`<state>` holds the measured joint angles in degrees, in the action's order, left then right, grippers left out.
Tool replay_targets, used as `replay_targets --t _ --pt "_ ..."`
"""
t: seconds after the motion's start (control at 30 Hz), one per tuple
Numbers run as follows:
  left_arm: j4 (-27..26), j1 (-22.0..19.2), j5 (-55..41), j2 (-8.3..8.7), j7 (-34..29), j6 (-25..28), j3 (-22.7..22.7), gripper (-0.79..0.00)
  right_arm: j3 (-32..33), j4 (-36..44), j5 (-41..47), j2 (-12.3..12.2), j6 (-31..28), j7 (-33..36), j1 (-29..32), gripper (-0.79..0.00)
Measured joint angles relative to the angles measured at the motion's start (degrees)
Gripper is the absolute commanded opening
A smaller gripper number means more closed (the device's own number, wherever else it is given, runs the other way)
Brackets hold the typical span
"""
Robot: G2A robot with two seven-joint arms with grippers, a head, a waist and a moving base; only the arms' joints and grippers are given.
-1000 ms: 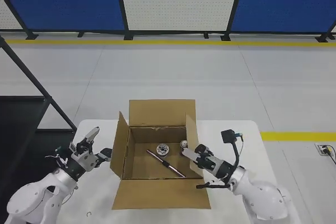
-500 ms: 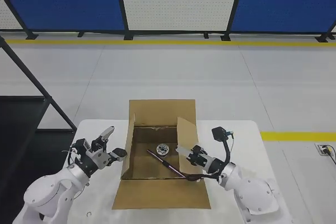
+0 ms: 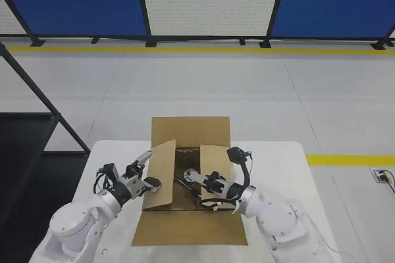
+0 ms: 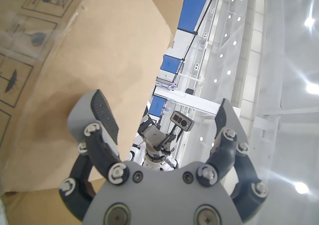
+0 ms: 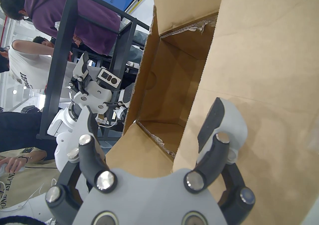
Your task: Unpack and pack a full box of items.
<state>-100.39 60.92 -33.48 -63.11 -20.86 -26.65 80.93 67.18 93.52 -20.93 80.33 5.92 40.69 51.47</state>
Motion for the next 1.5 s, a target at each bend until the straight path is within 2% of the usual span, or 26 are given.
replay_targets --t 0.27,0.53,0.9,1.27,1.5 --pt "1.9 -2.6 2.9 -0.31 2.6 -4.7 -3.3 0.000 -1.6 -1.9 -1.9 -0.1 1.9 1.0 -1.5 0.000" --pt "4.3 -4.2 2.4 -0.74 3.7 -5.3 -4.8 0.000 -2.4 -3.2 -2.9 -0.2 2.5 1.8 -2.0 0.000" --pt "4.8 -4.4 2.6 -0.98 3.8 -5.7 -5.5 0.000 -3.2 -3.0 -4.0 -0.4 3.4 2.6 -2.7 0.000" --pt "-0.6 -1.1 -0.6 -0.68 1.9 -2.9 -1.3 0.000 -0.1 4.3 -2.3 -1.4 -0.4 3.5 1.2 0.000" --pt "-4.4 1.8 -2.6 -0.43 1.7 -0.4 2.5 0.000 4.2 10.1 2.7 -2.6 -7.6 8.1 5.2 0.000"
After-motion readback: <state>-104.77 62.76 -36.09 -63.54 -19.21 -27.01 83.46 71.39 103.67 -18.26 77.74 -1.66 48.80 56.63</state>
